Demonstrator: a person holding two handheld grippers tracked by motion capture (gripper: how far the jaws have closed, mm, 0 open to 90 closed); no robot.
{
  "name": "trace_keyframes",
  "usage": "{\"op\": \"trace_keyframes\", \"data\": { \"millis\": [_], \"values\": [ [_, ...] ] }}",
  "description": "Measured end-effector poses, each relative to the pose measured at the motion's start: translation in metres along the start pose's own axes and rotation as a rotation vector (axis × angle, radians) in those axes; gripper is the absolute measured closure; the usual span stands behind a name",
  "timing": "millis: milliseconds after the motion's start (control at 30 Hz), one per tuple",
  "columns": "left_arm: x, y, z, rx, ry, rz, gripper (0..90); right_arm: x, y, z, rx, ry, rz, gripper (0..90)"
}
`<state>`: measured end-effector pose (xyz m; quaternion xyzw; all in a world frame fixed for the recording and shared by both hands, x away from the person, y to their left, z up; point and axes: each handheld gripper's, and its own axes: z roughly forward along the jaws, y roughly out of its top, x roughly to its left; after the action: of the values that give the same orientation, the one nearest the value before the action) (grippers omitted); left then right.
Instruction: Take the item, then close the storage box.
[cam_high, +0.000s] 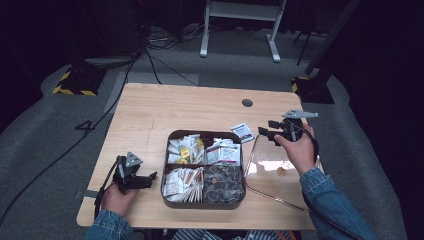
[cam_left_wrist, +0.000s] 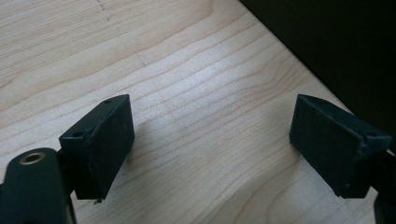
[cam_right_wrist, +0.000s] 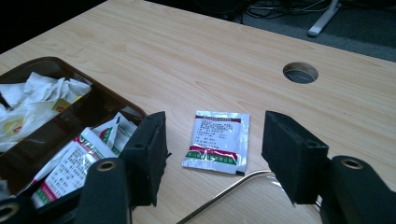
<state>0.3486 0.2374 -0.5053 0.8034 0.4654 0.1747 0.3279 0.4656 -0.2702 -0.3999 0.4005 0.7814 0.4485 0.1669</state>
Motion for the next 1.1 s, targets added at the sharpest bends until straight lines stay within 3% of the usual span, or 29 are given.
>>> {"op": "trace_keyframes", "data": {
  "millis": [267,367,567,1100],
  "values": [
    [0.000,0.000,0.000,0.000,0.000,0.000,14.2,0.001,-0.005,-0.024,-0.009,0.015,-0.011,40.7],
    [0.000,0.000,0.000,-0.001,0.004,-0.003,14.3,0.000,-0.009,-0.033,-0.006,0.001,-0.032,40.7],
    [-0.001,0.000,0.000,-0.001,0.005,-0.007,14.3,-0.003,-0.016,-0.046,-0.012,0.001,-0.028,40.3],
    [-0.001,0.000,0.000,-0.001,0.005,-0.007,14.3,-0.016,-0.058,-0.054,0.070,0.009,-0.020,38.1]
  ]
}}
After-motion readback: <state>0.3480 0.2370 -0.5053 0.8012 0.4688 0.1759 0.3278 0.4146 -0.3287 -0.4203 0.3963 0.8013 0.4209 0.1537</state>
